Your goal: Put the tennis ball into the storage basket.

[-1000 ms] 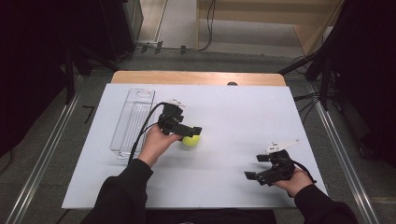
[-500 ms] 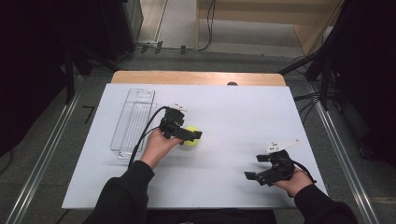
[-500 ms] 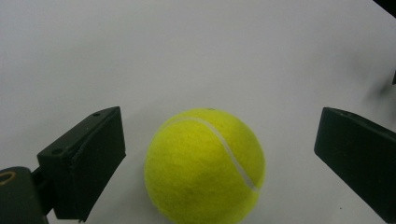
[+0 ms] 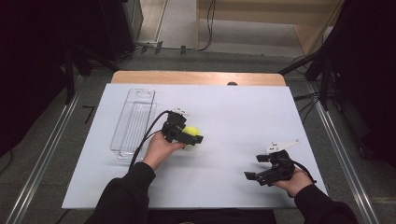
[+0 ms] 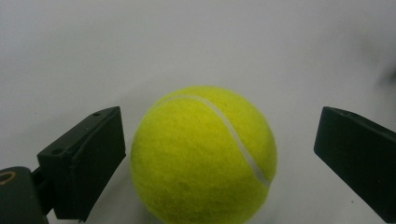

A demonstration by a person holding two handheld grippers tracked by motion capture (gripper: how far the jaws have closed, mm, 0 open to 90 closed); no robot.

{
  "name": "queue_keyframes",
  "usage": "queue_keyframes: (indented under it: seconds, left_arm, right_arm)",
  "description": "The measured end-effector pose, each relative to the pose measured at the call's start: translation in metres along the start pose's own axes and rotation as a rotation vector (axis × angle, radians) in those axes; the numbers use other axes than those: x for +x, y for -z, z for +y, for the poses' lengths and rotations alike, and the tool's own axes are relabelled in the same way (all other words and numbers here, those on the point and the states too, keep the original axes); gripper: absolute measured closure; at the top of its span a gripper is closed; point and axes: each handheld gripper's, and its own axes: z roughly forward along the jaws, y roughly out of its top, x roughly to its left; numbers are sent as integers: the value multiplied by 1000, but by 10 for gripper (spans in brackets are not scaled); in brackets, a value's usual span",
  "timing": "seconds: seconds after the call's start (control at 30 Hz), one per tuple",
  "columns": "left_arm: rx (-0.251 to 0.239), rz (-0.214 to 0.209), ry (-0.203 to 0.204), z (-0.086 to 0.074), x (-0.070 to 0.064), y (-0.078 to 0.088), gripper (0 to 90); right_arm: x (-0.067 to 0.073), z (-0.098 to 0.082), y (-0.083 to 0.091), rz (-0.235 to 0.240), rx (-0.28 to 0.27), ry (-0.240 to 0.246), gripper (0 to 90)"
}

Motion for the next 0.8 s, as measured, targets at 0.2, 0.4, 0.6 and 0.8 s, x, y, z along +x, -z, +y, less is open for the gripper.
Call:
queue_keyframes:
  seconds: [0.2, 0.4, 0.6, 0.8]
  left_arm:
    - [25, 16, -18, -4, 0, -6, 26]
    - [38, 31, -39, -8, -2, -11, 26]
    - [43, 47, -30, -11, 2, -13, 30]
    - [26, 62, -42, -12, 1, -11, 83]
  right_arm:
    - [0, 0, 0, 1, 1, 3, 59]
    - [0, 0, 0, 0, 1, 4, 58]
    - [0, 0, 0, 3, 3, 7, 58]
    - [0, 0, 0, 3, 3, 6, 58]
